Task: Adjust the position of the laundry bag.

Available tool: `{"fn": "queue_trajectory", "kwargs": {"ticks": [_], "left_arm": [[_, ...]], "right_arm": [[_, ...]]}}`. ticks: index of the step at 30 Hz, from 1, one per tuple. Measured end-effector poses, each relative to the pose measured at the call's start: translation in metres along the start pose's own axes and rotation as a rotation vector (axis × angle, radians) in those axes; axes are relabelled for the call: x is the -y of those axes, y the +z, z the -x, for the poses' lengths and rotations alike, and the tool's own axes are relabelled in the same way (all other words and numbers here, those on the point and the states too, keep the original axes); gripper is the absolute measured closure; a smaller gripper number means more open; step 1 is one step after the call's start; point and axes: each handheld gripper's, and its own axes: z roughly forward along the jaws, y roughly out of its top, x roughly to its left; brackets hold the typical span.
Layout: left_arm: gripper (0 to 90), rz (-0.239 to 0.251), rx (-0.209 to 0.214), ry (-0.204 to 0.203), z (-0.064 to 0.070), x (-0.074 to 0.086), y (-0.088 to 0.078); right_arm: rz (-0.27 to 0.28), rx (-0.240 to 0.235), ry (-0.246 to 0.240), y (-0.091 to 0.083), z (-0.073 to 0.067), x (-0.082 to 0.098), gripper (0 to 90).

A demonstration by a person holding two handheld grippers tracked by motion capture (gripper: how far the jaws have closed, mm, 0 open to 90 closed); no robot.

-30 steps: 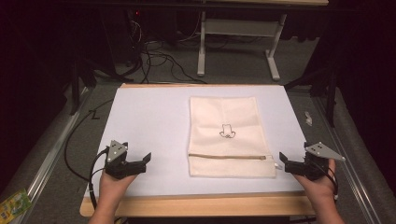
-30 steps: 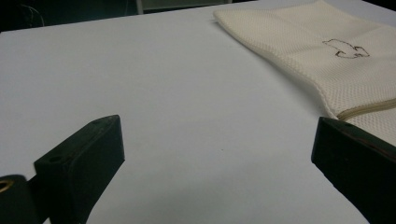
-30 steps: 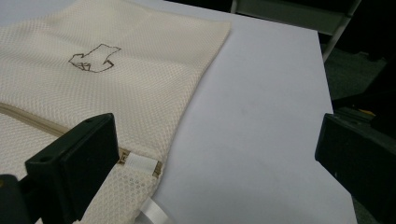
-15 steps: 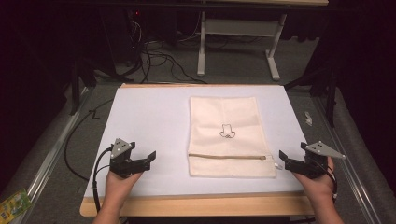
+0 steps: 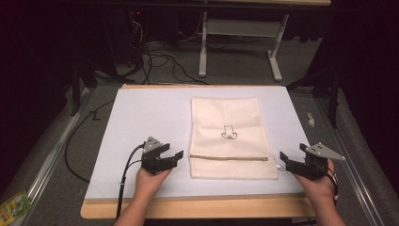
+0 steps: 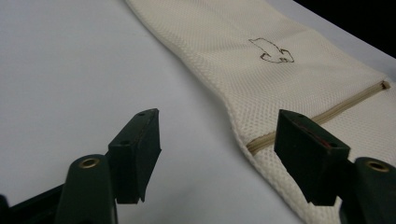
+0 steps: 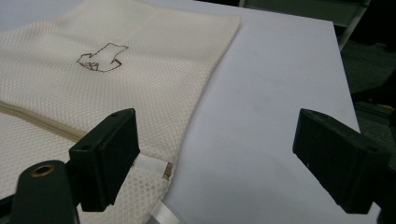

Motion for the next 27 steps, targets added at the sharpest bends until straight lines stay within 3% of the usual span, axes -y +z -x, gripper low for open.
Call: {"fn": "queue_trajectory", "kwargs": {"ticks": [2, 3, 4, 6, 8, 11, 13, 14, 15, 17, 19, 22, 27], "left_arm": [[35.4, -0.029, 0.001, 0.006, 0.006, -0.004, 0.011], [35.7, -0.029, 0.001, 0.006, 0.006, -0.004, 0.011], [37.0, -0.024, 0.028, -0.017, 0.012, -0.009, 0.022], [39.6, -0.03, 0.026, -0.018, 0.015, -0.012, 0.029], [45.5, -0.059, -0.007, 0.007, 0.021, -0.015, 0.044], [51.7, -0.077, -0.023, -0.01, 0.02, -0.014, 0.054], [56.3, -0.133, -0.042, -0.009, 0.023, -0.011, 0.064], [61.1, -0.133, -0.042, -0.009, 0.023, -0.011, 0.064], [66.2, -0.153, -0.054, 0.031, 0.027, -0.011, 0.065], [71.9, -0.16, -0.058, 0.04, 0.029, -0.011, 0.065], [84.5, -0.177, -0.074, 0.062, 0.031, -0.009, 0.066], [88.4, -0.19, -0.074, 0.127, 0.035, -0.008, 0.062], [88.6, -0.207, -0.074, 0.172, 0.037, -0.003, 0.046]], "right_arm": [[-0.004, -0.002, -0.007, 0.002, -0.003, 0.0, 15.2], [-0.003, -0.005, -0.01, 0.002, -0.004, 0.0, 15.3], [-0.006, -0.009, -0.016, 0.003, -0.005, -0.001, 15.5], [-0.008, -0.012, -0.016, 0.003, -0.006, -0.001, 15.6], [-0.01, -0.022, -0.033, 0.004, -0.009, -0.001, 15.8], [-0.014, -0.029, -0.034, 0.005, -0.011, 0.0, 15.9], [-0.015, -0.03, -0.034, 0.005, -0.012, 0.0, 16.1], [-0.015, -0.03, -0.034, 0.005, -0.012, 0.0, 16.1], [-0.021, -0.025, -0.034, 0.005, -0.013, 0.0, 16.3], [-0.019, -0.029, -0.032, 0.005, -0.012, 0.001, 16.4], [-0.022, -0.03, -0.025, 0.006, -0.013, 0.001, 16.4], [-0.021, -0.031, -0.039, 0.005, -0.015, 0.001, 17.0], [-0.022, -0.037, -0.044, 0.003, -0.017, 0.001, 17.3]]}}
